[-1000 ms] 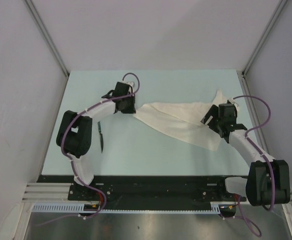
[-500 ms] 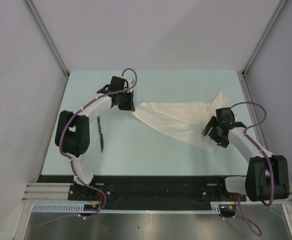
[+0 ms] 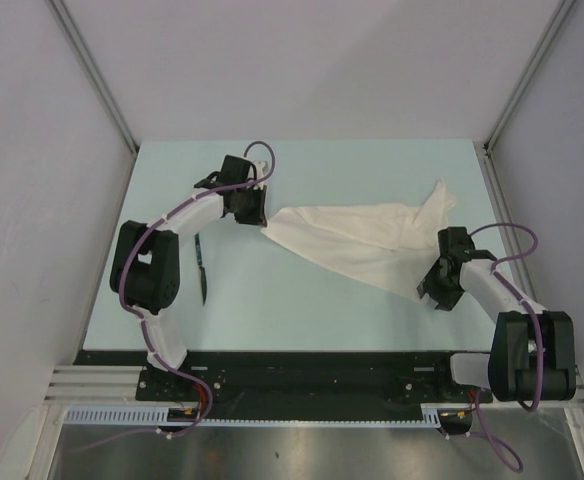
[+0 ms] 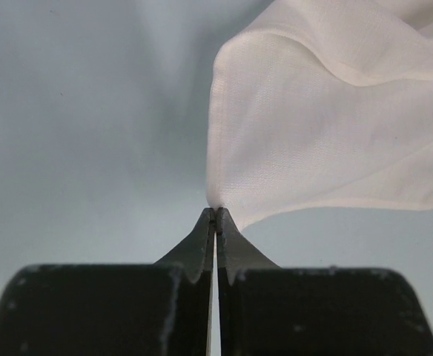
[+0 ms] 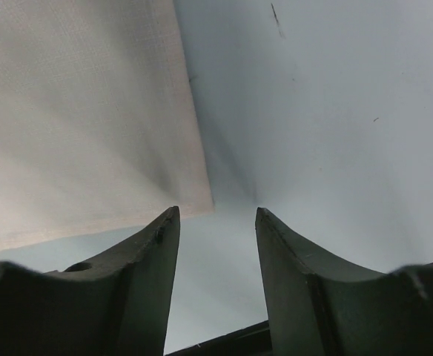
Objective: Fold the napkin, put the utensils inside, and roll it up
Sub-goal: Flatten the napkin out
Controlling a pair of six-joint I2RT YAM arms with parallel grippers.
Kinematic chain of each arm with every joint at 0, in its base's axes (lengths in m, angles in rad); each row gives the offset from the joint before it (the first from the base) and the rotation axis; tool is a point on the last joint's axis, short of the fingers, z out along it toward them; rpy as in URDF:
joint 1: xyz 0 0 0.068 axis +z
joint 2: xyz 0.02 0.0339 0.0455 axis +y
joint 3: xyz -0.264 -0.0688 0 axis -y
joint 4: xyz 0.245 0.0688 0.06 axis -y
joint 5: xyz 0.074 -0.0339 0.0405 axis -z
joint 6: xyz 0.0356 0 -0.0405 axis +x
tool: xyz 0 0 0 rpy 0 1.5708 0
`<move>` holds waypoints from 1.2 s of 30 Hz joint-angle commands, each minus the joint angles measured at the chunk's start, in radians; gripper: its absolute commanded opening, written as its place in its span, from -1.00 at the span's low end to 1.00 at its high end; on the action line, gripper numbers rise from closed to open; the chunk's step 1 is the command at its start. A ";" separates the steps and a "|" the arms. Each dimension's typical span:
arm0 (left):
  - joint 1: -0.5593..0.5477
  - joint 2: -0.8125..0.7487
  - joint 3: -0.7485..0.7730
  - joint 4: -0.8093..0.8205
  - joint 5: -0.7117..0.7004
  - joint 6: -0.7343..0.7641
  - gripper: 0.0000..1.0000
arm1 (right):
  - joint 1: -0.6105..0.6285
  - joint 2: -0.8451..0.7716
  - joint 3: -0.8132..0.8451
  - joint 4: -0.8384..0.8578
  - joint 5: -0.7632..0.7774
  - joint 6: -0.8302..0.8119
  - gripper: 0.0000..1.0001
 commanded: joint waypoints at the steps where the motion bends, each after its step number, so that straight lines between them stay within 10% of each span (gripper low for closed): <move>1: 0.005 -0.034 0.019 -0.005 0.007 0.021 -1.00 | -0.006 0.011 -0.017 0.008 -0.011 0.016 -0.01; 11: 0.005 -0.026 0.024 -0.012 0.004 0.023 -0.99 | -0.007 0.074 -0.055 0.086 -0.036 0.021 -0.23; 19: 0.005 -0.020 0.021 -0.010 0.006 0.023 -1.00 | -0.007 0.100 -0.043 0.148 -0.079 0.021 -0.99; 36: 0.007 -0.385 -0.001 0.140 0.037 -0.155 -1.00 | -0.007 -0.027 0.475 0.126 0.051 -0.143 -1.00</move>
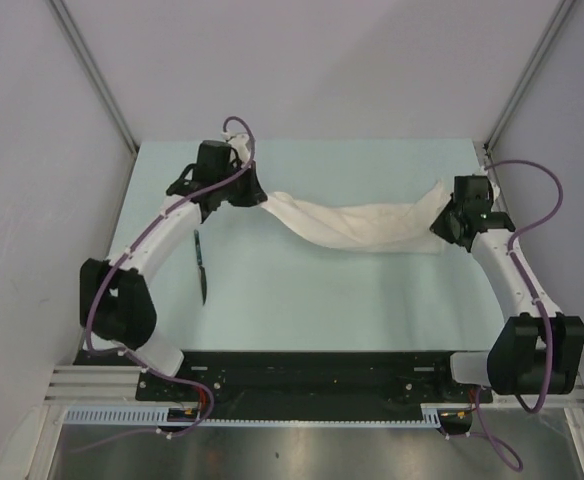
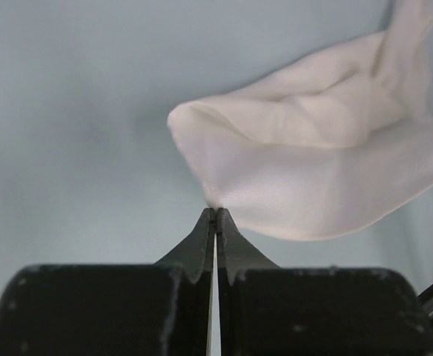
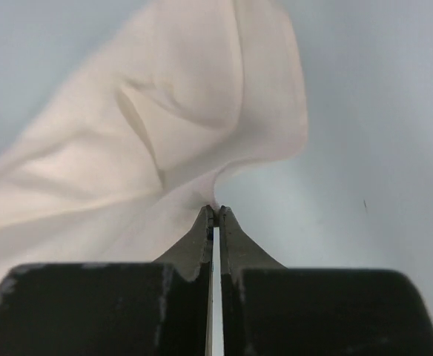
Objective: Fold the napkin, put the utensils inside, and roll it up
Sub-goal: Flatten the napkin out
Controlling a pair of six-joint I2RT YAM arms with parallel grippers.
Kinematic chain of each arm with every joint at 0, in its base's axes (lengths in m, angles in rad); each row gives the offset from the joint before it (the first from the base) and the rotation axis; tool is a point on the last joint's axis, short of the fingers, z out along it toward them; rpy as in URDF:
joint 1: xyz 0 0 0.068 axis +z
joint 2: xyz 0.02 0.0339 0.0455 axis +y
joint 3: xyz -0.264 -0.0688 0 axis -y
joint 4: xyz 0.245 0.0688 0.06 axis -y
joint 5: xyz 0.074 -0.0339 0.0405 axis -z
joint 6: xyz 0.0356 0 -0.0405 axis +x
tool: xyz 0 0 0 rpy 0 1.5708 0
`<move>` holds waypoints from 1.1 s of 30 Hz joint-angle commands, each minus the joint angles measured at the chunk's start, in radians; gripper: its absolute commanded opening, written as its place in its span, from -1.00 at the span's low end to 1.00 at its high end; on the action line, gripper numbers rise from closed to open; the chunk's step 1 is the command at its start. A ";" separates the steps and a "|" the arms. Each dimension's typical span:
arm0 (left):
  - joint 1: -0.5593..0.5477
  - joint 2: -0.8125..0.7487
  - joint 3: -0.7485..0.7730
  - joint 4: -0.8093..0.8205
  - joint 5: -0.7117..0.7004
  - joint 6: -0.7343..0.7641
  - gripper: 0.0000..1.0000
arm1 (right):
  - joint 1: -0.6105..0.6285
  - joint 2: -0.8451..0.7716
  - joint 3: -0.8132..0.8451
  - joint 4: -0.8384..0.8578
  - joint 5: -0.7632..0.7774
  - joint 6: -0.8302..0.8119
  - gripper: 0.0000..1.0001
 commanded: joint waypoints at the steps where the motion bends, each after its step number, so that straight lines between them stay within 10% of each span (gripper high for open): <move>1: 0.007 -0.179 0.037 0.076 -0.021 -0.088 -0.99 | 0.007 -0.074 0.169 0.054 0.047 -0.076 -1.00; 18: 0.030 -0.574 0.236 -0.099 -0.169 -0.093 -1.00 | 0.127 -0.341 0.549 0.064 0.178 -0.246 -1.00; 33: 0.163 -0.270 0.302 0.117 -0.005 -0.138 -1.00 | 0.103 0.048 0.639 0.258 0.063 -0.295 -1.00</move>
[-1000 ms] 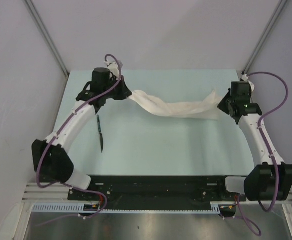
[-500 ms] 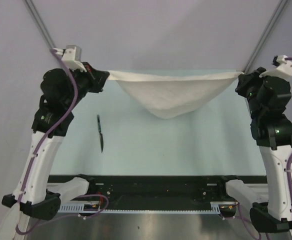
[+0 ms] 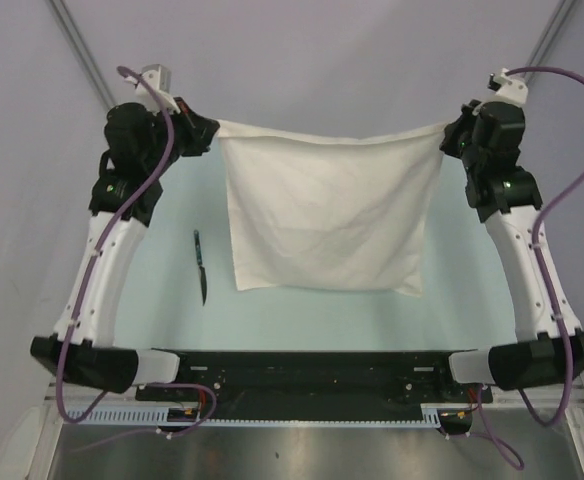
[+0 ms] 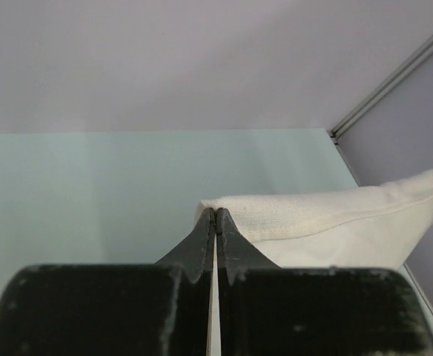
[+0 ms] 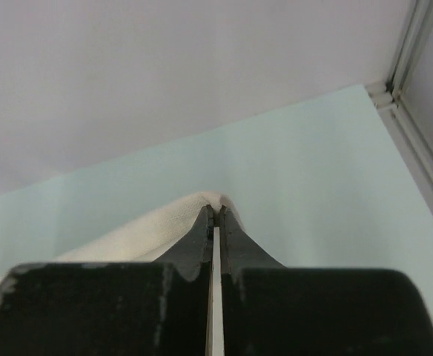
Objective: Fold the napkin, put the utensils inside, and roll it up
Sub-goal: Flatten the napkin out
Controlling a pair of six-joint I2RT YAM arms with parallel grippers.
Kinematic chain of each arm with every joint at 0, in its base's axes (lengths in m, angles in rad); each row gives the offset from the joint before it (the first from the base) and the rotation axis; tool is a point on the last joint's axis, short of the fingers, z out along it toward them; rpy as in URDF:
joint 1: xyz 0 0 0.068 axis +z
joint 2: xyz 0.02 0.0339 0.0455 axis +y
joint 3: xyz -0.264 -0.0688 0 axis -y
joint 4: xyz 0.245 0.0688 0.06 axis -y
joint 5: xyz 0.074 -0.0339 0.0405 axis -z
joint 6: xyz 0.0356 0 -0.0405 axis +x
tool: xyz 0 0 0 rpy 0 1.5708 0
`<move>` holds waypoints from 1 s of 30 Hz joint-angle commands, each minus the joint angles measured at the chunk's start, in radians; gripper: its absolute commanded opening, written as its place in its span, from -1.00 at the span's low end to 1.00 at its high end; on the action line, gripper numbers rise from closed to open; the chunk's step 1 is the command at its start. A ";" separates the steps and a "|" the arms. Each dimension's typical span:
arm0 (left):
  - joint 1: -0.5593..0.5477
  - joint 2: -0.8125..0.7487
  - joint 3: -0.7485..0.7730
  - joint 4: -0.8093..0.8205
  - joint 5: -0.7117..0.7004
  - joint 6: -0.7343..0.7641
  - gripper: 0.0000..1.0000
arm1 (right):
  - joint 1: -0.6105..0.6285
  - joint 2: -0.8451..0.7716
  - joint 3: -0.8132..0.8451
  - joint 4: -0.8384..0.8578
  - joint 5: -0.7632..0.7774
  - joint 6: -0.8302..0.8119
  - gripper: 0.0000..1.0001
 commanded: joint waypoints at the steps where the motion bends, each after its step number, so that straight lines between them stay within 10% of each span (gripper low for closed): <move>1: 0.030 0.097 0.063 0.091 0.066 -0.020 -1.00 | -0.013 0.091 0.069 0.091 -0.023 -0.033 -1.00; 30: 0.033 -0.365 0.114 -0.027 -0.047 0.078 -1.00 | 0.212 -0.399 0.059 0.158 0.123 -0.295 -1.00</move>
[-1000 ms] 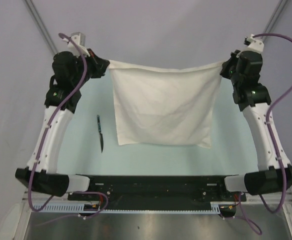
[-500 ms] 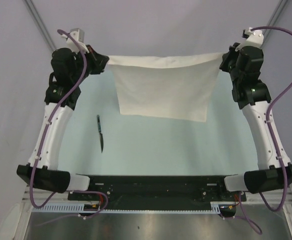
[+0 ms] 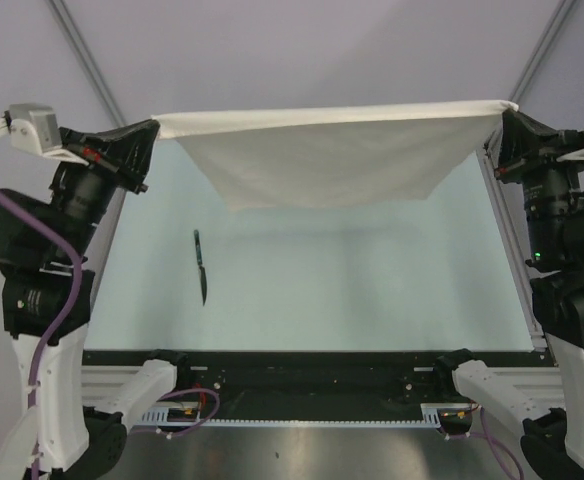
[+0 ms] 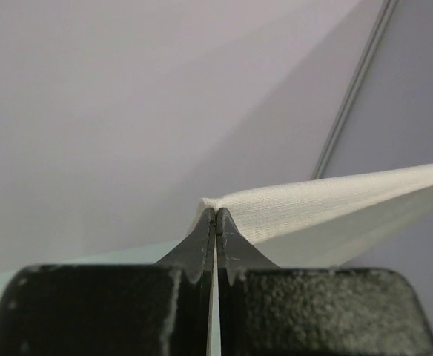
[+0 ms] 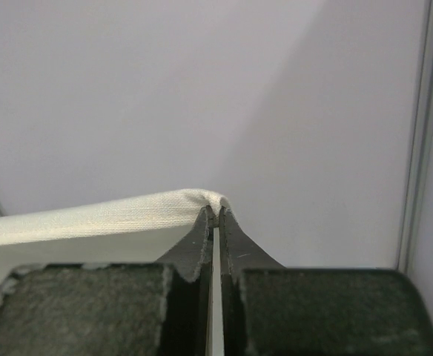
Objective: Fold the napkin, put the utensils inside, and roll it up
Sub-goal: Flatten the napkin out
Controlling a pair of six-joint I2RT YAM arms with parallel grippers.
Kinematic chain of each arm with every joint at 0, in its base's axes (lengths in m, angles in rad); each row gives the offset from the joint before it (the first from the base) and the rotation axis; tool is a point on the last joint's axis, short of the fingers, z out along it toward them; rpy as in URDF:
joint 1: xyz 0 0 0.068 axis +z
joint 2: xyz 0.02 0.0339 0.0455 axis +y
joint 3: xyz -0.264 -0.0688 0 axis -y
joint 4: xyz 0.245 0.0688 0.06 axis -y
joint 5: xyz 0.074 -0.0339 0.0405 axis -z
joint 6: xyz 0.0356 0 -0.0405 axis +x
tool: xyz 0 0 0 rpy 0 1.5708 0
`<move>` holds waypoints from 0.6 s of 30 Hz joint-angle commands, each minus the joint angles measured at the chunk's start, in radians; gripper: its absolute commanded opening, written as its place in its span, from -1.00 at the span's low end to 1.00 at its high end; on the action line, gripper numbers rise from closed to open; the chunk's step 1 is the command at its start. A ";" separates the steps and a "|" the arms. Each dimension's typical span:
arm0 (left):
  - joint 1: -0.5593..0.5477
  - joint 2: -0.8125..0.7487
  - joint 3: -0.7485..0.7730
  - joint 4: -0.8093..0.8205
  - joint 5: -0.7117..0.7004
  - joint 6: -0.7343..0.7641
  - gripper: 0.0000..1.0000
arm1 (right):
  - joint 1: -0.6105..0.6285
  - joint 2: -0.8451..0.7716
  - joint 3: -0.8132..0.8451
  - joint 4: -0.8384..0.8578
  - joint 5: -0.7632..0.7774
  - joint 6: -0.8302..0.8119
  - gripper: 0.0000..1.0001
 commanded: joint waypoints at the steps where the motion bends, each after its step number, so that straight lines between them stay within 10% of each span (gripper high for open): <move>1: 0.012 -0.030 0.045 -0.026 -0.057 0.011 -1.00 | -0.006 -0.010 0.031 0.010 0.036 -0.040 -1.00; 9: 0.022 0.129 -0.090 0.046 -0.057 -0.027 -1.00 | -0.048 0.166 -0.095 0.073 0.088 -0.061 -1.00; 18: 0.110 0.828 0.049 0.111 0.159 -0.087 -1.00 | -0.298 0.699 -0.163 0.312 -0.211 0.103 -1.00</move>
